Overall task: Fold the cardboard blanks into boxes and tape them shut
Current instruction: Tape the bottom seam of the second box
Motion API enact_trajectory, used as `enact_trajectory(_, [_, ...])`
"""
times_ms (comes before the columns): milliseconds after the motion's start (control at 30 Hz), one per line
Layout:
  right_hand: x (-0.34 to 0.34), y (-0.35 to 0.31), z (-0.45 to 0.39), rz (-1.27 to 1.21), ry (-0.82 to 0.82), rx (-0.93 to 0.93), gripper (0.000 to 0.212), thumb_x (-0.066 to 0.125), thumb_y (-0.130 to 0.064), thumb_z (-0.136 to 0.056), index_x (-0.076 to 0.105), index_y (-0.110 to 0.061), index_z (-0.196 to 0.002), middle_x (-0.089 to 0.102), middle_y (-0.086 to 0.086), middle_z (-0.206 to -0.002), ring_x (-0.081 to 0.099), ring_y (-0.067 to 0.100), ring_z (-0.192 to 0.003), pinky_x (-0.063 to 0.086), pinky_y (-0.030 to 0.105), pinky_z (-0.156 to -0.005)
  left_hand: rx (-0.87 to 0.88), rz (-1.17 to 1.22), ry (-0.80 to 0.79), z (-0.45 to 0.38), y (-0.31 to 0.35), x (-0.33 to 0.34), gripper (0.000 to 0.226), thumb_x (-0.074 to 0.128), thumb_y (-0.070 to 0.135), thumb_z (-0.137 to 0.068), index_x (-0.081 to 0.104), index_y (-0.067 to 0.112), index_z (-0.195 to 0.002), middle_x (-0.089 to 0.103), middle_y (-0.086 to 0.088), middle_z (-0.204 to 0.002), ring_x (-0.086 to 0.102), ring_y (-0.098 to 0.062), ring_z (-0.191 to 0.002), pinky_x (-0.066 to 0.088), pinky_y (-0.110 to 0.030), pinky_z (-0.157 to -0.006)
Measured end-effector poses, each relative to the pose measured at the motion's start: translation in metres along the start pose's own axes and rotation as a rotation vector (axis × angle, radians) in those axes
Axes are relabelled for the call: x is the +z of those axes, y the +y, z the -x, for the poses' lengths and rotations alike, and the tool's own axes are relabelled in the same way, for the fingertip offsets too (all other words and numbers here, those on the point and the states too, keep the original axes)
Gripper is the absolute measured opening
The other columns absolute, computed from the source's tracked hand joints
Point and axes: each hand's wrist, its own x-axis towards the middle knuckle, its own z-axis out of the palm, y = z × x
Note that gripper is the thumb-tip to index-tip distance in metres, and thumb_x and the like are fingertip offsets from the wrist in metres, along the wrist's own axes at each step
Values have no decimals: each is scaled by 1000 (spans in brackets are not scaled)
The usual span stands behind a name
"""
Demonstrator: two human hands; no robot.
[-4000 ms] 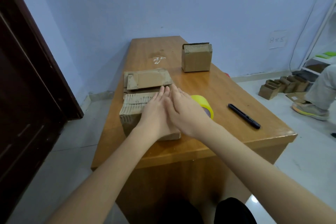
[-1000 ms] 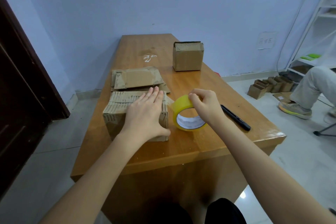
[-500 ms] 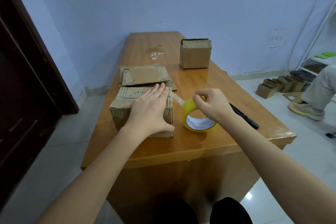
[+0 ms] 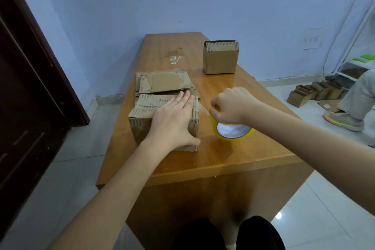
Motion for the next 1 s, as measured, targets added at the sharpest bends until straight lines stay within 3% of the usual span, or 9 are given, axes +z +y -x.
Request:
enact_trajectory(200, [7,-11,-1,9,-130,40,48,27,-47,-99,56,-15,-77,50,1,-64,52,27,-71,32,29,-55,23,17,-23,1,-2,-4,115,64,67,-69,3,14,-151,0,0,-159,1,-10,-145,7,-24,-115])
enact_trajectory(267, [3,-7,-1,-39,-276,95,59,20,-55,-98,62,-15,-102,64,7,-95,57,28,-96,40,34,-71,24,22,-31,2,-2,-5,115,64,66,-70,2,15,-151,-1,0,-159,1,-10,-145,8,-25,-115])
enact_trajectory(333, [-7,-3,1,-273,-430,207,62,16,-58,-98,50,-20,-135,51,11,-135,42,29,-128,36,43,-99,10,22,-30,2,-1,-5,115,64,66,-71,1,14,-151,-2,-1,-159,0,-11,-146,8,-26,-115])
enact_trajectory(533, [-31,-30,19,-1112,129,307,55,21,-45,-103,31,-15,-148,24,-3,-156,13,10,-146,9,29,-117,-43,17,-38,1,3,-5,114,65,66,-70,4,14,-151,2,-1,-159,2,-12,-146,14,-29,-115])
enact_trajectory(633, [-24,-67,11,-1463,122,402,64,24,-55,-99,27,-16,-149,28,-3,-154,22,11,-143,15,31,-118,-47,39,-14,2,2,-5,113,66,64,-70,6,16,-152,7,0,-159,5,-13,-145,16,-29,-115])
enact_trajectory(767, [12,-91,8,-1604,29,415,110,33,-85,-65,28,-14,-149,35,0,-152,31,12,-140,21,40,-117,-62,100,-21,2,0,-3,110,68,60,-70,9,16,-152,11,1,-159,8,-11,-145,10,-25,-115])
enact_trajectory(833, [14,-92,-1,-1674,32,453,114,38,-87,-59,30,-16,-148,35,-6,-151,31,9,-140,20,39,-117,-73,83,-46,0,-2,-1,114,68,61,-68,5,15,-152,6,-1,-159,4,-13,-146,8,-27,-118])
enact_trajectory(900, [9,-92,-4,-1609,62,480,79,42,-77,-76,54,-12,-118,59,-8,-123,53,3,-120,36,24,-106,-75,74,-73,-2,-5,-2,119,71,62,-66,4,15,-152,4,-2,-159,2,-15,-146,6,-29,-119])
enact_trajectory(1000, [8,-90,-5,-1704,81,457,38,29,-44,-102,52,-23,-78,62,-14,-74,60,-11,-68,44,9,-70,-76,46,-110,-4,-5,-3,121,72,61,-66,1,10,-151,1,-6,-159,0,-17,-146,4,-31,-119])
